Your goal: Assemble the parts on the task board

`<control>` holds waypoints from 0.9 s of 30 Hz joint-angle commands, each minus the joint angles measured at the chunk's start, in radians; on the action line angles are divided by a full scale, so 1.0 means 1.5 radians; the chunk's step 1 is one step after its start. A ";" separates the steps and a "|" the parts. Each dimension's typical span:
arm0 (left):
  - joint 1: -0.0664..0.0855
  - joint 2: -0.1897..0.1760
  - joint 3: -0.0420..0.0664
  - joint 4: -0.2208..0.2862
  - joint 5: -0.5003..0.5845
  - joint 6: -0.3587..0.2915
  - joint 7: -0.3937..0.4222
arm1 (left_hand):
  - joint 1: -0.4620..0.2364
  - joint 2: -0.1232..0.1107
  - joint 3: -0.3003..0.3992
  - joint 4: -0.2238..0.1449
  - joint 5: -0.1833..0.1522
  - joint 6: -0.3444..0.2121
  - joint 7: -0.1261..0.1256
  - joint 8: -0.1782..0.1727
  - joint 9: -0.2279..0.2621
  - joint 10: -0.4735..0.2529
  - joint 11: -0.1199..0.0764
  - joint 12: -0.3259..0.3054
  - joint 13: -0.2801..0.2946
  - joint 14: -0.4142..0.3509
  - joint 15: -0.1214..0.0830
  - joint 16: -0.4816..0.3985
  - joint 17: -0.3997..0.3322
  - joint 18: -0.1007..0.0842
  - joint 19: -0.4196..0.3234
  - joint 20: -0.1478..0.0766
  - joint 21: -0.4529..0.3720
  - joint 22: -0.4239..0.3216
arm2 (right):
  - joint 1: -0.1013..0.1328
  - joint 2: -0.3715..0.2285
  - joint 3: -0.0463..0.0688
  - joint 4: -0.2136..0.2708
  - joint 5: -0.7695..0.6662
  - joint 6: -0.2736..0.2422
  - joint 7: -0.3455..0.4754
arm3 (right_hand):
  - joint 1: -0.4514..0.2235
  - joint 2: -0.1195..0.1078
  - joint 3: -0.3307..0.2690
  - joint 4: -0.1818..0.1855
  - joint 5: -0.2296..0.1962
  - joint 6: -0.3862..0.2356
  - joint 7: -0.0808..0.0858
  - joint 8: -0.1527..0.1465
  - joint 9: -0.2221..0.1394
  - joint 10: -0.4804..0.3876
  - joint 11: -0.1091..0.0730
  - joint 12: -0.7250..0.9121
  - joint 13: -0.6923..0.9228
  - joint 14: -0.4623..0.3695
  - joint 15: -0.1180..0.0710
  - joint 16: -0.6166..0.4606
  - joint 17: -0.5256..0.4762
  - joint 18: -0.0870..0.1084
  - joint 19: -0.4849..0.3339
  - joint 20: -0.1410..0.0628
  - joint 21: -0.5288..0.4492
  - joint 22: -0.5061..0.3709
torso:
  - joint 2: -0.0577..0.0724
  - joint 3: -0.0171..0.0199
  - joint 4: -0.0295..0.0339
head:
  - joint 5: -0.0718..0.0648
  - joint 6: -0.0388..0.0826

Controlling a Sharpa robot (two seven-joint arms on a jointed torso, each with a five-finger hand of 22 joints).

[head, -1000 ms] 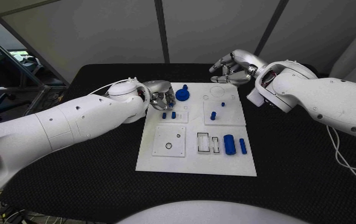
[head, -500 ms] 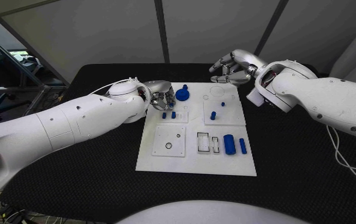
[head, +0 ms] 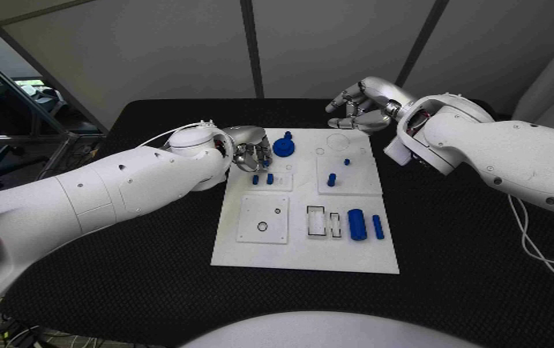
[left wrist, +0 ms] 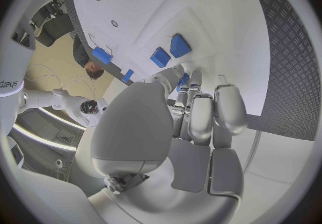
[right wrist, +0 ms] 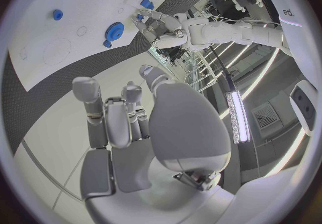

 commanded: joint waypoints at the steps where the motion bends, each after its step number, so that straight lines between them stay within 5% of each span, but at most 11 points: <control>1: 0.000 0.000 0.000 -0.001 0.000 0.005 -0.005 | -0.005 -0.001 -0.001 -0.002 -0.003 -0.007 0.000 -0.004 -0.001 0.001 0.003 -0.001 0.001 0.008 -0.001 -0.001 0.000 -0.075 -0.001 0.005 -0.002 0.023 | 0.001 0.000 0.000 0.000 -0.001 0.002 0.004 | -0.004 0.004 0.004 0.002 0.003 0.000 0.000 0.004 -0.001 -0.007 0.000 -0.002 -0.001 0.025 -0.003 -0.003 -0.001 0.011 -0.003 -0.004 -0.002 -0.001 | 0.000 -0.0002 0.0004 | 0.000 0.000; 27: 0.000 -0.002 -0.001 -0.004 0.000 -0.006 -0.001 | -0.014 -0.005 -0.004 -0.008 -0.002 -0.099 -0.008 -0.020 -0.036 0.011 -0.002 -0.012 0.007 0.007 -0.005 0.004 -0.005 -0.074 0.000 0.002 -0.005 0.027 | 0.001 0.000 0.000 -0.003 -0.001 0.000 0.005 | -0.004 0.003 0.004 0.001 0.004 0.000 0.000 0.004 -0.001 -0.009 0.000 -0.004 -0.003 0.024 -0.003 -0.004 -0.003 0.011 -0.004 -0.004 -0.003 -0.003 | 0.000 -0.0007 0.0004 | 0.001 0.000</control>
